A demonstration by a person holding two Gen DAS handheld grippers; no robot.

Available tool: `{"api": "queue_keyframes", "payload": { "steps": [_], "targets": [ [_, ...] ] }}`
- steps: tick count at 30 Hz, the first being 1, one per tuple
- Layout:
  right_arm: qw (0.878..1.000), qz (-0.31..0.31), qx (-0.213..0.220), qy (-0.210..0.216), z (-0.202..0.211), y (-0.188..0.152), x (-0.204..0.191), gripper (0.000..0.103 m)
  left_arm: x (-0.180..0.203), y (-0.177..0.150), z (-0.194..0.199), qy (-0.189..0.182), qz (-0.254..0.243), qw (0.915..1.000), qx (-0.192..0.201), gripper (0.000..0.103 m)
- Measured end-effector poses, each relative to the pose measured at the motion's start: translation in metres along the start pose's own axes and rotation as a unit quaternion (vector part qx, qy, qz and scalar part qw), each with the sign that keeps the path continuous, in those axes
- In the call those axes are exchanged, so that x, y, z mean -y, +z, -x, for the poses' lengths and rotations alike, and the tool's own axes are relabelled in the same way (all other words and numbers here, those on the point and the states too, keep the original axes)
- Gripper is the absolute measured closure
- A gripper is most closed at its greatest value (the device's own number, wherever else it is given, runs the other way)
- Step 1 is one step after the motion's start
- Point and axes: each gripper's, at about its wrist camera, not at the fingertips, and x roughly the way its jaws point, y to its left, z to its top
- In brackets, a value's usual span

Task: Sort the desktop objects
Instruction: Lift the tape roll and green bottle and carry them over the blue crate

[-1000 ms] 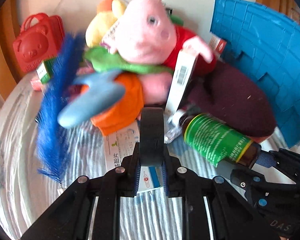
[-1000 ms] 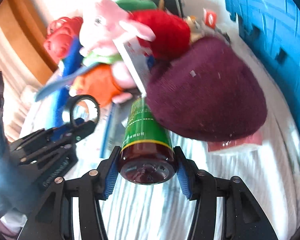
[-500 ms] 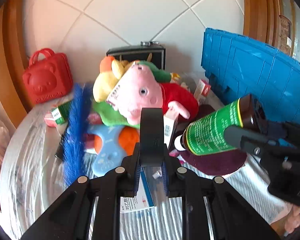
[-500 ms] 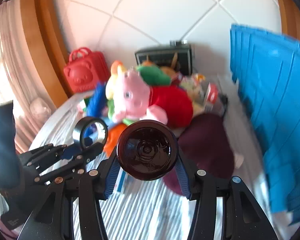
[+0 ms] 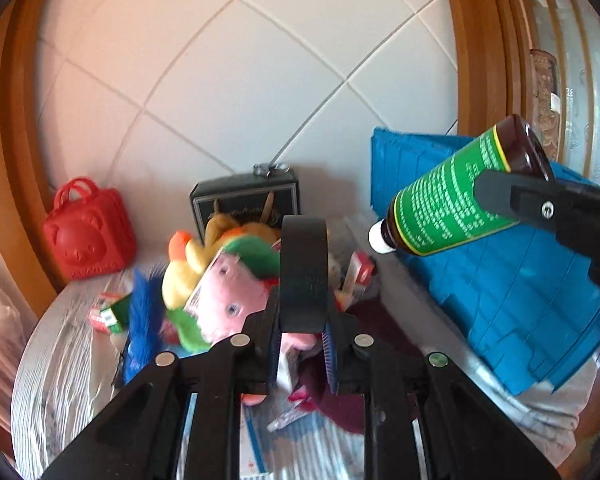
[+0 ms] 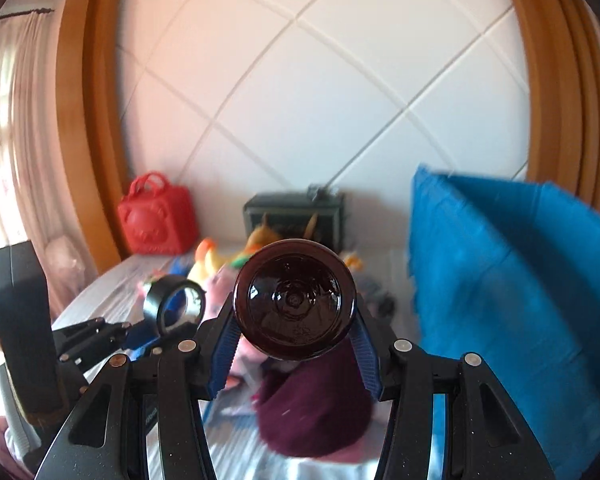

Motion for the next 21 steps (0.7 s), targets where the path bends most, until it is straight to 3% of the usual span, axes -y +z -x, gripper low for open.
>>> {"api": "queue_keyframes", "payload": {
  "steps": [6,12,16,21],
  "targets": [
    [0.998,0.011,0.055,-0.037,0.039,0.041,0.054,0.052,0.061,0.049,-0.002,-0.021,-0.016,0.9990,0.036,0.085],
    [0.992,0.027,0.089,-0.081,0.067,0.073,0.118,0.052,0.120,0.097,-0.013,-0.043,-0.026,0.9977,0.046,0.085],
    [0.989,0.033,0.088,-0.112,0.070,0.091,0.170,0.052,0.159,0.134,-0.030,-0.072,-0.026,0.9970,0.012,0.085],
    [0.987,0.035,0.050,-0.146,0.045,0.108,0.236,0.052,0.211,0.179,-0.062,-0.109,-0.025,0.9929,-0.042,0.085]
  ]
}}
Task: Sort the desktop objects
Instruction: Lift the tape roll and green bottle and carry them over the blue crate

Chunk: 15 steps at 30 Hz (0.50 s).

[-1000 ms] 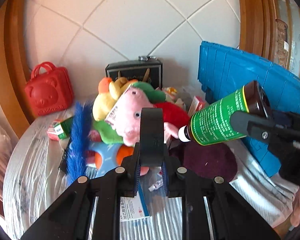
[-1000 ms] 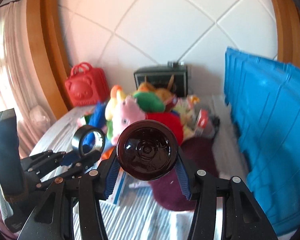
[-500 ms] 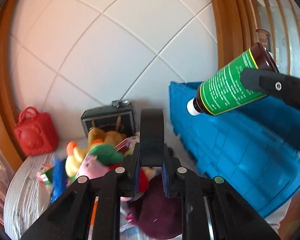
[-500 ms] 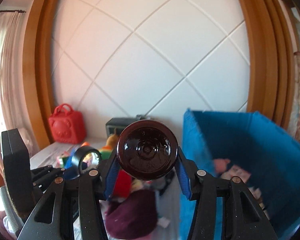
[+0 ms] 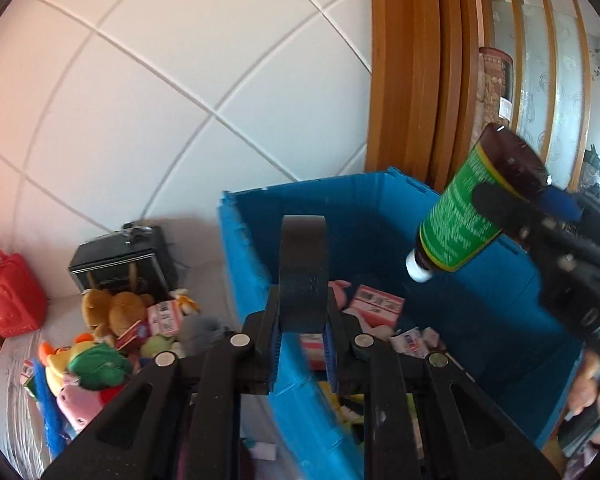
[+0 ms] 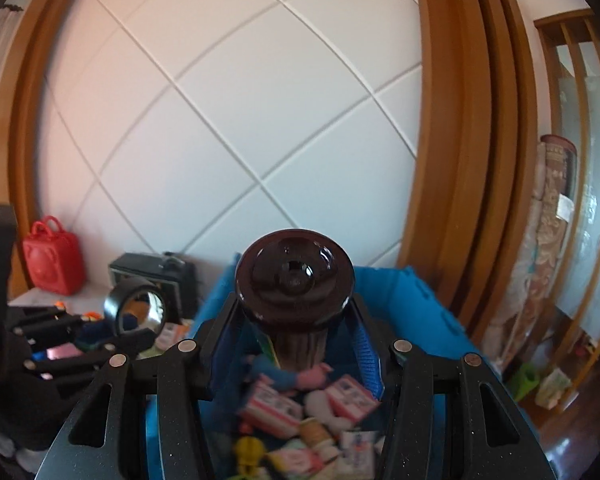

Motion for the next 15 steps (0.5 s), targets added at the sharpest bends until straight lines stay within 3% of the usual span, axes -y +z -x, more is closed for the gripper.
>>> {"api": "queue_keyframes", "payload": {
  "steps": [4,7,10,15],
  "targets": [
    [0.999,0.003,-0.041,-0.033,-0.040,-0.008,0.044,0.052,0.041,0.026,-0.050,-0.020,-0.011,0.9975,-0.067,0.085],
    [0.994,-0.018,-0.105,-0.034,-0.082,-0.026,0.077,0.052,0.066,0.027,-0.101,-0.020,-0.021,0.9906,-0.134,0.085],
    [0.983,-0.029,-0.174,-0.045,-0.121,-0.057,0.093,0.052,0.084,0.015,-0.141,-0.013,-0.031,0.9798,-0.197,0.085],
    [0.958,-0.054,-0.279,-0.047,-0.160,-0.093,0.109,0.052,0.101,-0.008,-0.178,0.015,-0.054,0.9661,-0.252,0.085]
  ]
}}
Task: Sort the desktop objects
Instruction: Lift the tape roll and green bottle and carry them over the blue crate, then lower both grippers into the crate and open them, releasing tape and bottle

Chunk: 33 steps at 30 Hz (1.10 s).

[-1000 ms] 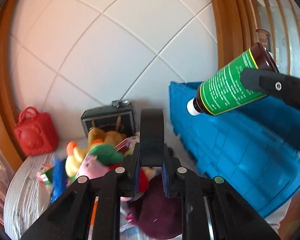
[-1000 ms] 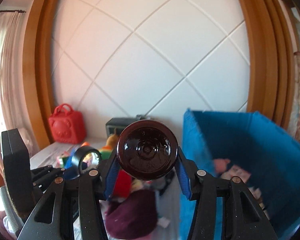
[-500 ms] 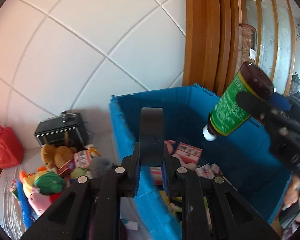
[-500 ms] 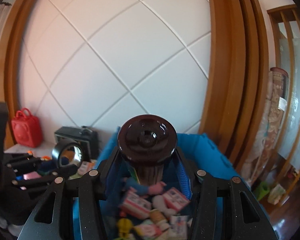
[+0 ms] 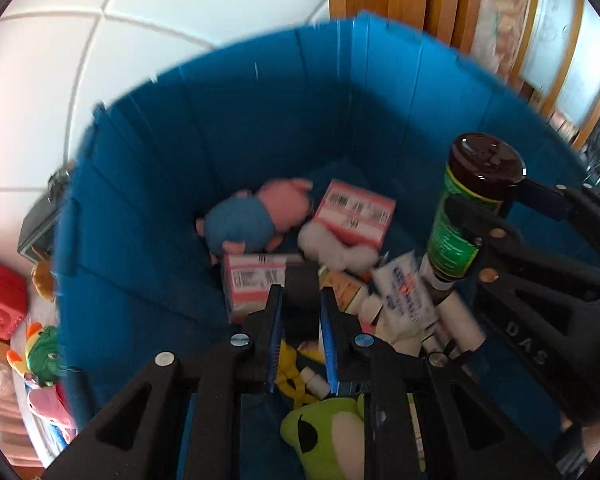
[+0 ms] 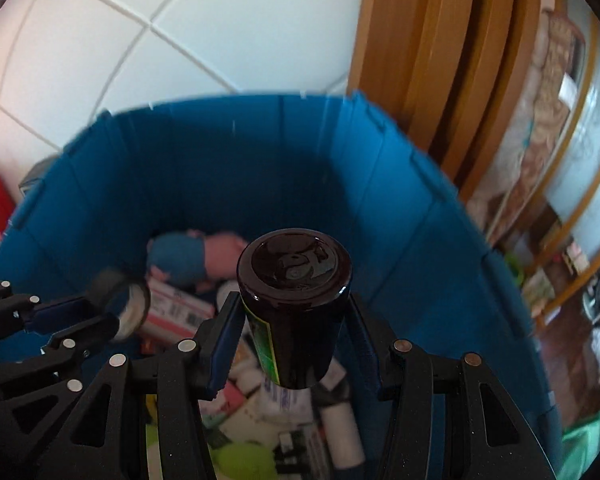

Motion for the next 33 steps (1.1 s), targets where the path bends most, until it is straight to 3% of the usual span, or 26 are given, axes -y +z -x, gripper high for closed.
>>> {"api": "queue_keyframes", "payload": {
  "steps": [5,9,17,18,20,21,25,28,33],
  "targets": [
    [0.998,0.030,-0.046,-0.033,-0.019,-0.007,-0.002,0.052,-0.003,-0.005,-0.011,0.003,0.008,0.9997,-0.022,0.085],
    [0.996,0.040,-0.067,-0.032,-0.025,-0.013,-0.003,0.052,0.001,-0.008,-0.016,-0.006,0.013,0.9988,-0.046,0.085],
    [0.995,0.039,-0.090,-0.031,-0.033,-0.013,-0.001,0.051,-0.001,-0.003,-0.018,-0.003,0.006,0.9992,-0.040,0.085],
    [0.995,0.038,-0.089,-0.033,-0.033,-0.013,-0.002,0.049,-0.002,-0.003,-0.017,-0.003,0.006,0.9992,-0.039,0.085],
    [0.995,0.033,-0.084,-0.035,-0.031,-0.012,0.000,0.031,-0.003,-0.003,-0.017,-0.008,0.010,0.9992,-0.037,0.085],
    [0.995,0.030,-0.084,-0.035,-0.031,-0.011,0.001,0.027,-0.004,-0.003,-0.017,-0.008,0.012,0.9993,-0.036,0.085],
    [0.995,0.032,-0.084,-0.040,-0.031,-0.011,0.001,0.024,-0.006,-0.003,-0.014,-0.014,0.017,0.9993,-0.030,0.085],
    [0.995,0.029,-0.085,-0.045,-0.032,-0.011,0.002,0.017,-0.008,-0.002,-0.013,-0.021,0.023,0.9992,-0.025,0.085],
    [0.995,0.025,-0.079,-0.051,-0.029,-0.010,0.004,0.015,-0.007,-0.002,-0.004,-0.023,0.023,0.9995,-0.003,0.085]
  ]
}}
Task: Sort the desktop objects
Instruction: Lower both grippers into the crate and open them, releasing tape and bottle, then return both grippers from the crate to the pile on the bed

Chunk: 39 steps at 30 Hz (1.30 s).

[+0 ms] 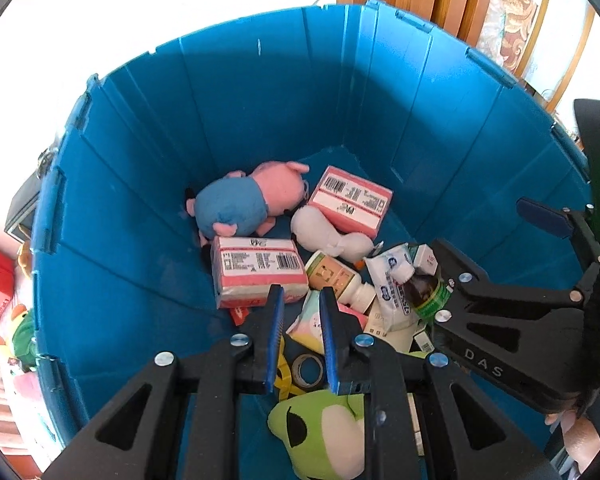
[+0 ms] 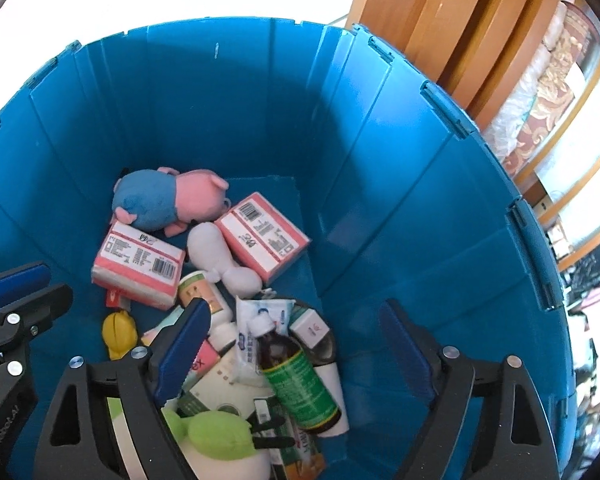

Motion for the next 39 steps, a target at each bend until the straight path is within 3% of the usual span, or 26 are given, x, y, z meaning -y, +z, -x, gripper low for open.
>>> {"api": "queue_keyframes", "payload": {
  "steps": [6,11,19,21,25,30,34,39],
  "targets": [
    [1.000,0.010,0.014,0.001,0.020,0.001,0.000,0.010,-0.003,-0.004,0.036,-0.017,0.000,0.9972,0.073,0.085],
    [0.998,0.025,0.059,-0.025,0.065,-0.010,-0.002,0.004,-0.008,-0.020,0.079,-0.035,-0.014,0.9915,0.125,0.085],
    [0.987,0.020,0.155,-0.021,0.154,-0.042,-0.017,0.000,-0.041,-0.074,0.163,-0.051,0.001,0.9723,0.228,0.084],
    [0.984,0.022,0.179,-0.013,0.173,-0.053,-0.029,0.000,-0.051,-0.089,0.177,-0.047,0.009,0.9673,0.249,0.077],
    [0.976,0.020,0.217,0.008,0.200,-0.070,-0.053,0.000,-0.081,-0.127,0.204,-0.027,0.039,0.9518,0.303,0.061],
    [0.963,0.023,0.262,0.064,0.232,-0.094,-0.091,0.000,-0.131,-0.178,0.226,0.001,0.081,0.9316,0.354,0.055],
    [0.945,0.026,0.309,0.104,0.254,-0.113,-0.125,0.000,-0.174,-0.211,0.230,0.072,0.118,0.9182,0.371,0.055],
    [0.927,0.029,0.333,0.172,0.265,-0.125,-0.171,0.000,-0.234,-0.254,0.226,0.125,0.156,0.9127,0.357,0.054]
  ]
}}
